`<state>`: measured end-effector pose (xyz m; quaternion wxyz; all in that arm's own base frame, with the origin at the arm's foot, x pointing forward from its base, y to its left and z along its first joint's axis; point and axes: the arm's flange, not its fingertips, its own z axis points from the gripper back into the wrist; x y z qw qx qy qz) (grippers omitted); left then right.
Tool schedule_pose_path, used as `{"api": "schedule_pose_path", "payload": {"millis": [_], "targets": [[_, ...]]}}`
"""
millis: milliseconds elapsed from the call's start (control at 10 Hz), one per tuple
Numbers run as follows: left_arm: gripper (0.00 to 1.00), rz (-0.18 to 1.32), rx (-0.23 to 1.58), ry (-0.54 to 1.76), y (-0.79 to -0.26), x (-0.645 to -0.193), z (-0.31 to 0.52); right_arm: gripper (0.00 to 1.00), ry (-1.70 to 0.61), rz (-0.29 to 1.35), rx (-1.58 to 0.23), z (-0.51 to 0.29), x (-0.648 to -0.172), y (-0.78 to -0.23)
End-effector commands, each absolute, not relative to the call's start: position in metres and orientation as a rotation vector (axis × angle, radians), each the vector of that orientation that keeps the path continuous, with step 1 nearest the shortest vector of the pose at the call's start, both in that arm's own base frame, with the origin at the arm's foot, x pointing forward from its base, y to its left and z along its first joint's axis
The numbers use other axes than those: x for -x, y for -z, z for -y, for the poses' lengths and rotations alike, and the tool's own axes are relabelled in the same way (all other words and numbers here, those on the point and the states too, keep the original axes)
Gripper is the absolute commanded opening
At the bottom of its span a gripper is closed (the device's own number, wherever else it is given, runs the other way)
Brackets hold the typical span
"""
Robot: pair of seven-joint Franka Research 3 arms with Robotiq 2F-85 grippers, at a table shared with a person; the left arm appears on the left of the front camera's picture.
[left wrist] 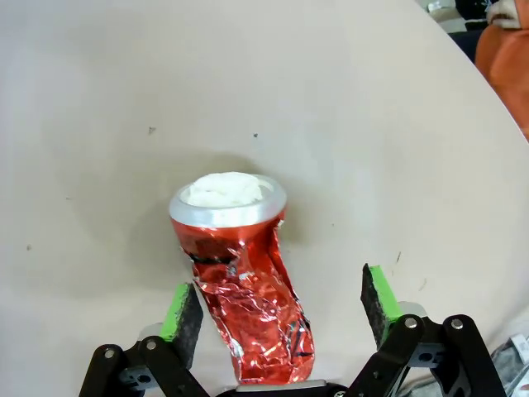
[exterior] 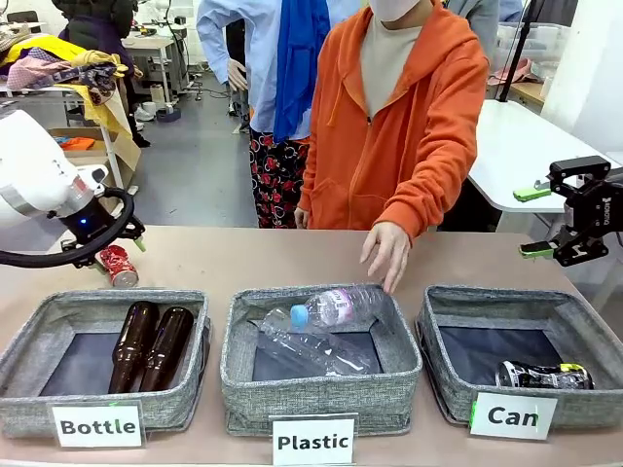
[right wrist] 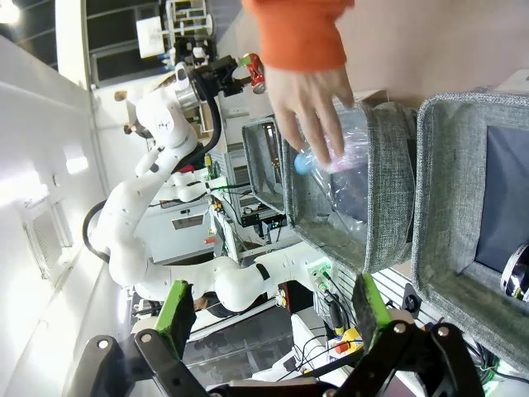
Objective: Sort the can waste into the basket.
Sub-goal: Pick up the can waste from the table and place it in the right Fabric basket.
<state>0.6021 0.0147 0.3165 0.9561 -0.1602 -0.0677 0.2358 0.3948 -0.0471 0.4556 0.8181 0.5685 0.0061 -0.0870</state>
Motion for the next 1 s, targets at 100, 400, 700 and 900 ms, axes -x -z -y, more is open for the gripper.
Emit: {"api": "schedule_pose_path", "payload": {"millis": [100,400,700,900], "targets": [[1.0,0.149,0.329,-0.518,-0.315,-0.606,-0.024,1.0,0.181,-0.027,-1.202,0.05,-0.396,-0.46],[1.0,0.149,0.296,-0.584,-0.312,-0.608,-0.038,1.0,0.181,-0.027,-1.202,0.05,-0.396,-0.46],[1.0,0.16,0.21,-0.655,-0.308,-0.609,-0.044,1.0,0.181,-0.027,-1.202,0.05,-0.396,-0.46],[1.0,0.149,0.181,-0.641,-0.306,-0.612,-0.042,1.0,0.181,-0.027,-1.202,0.05,-0.396,-0.46]]}}
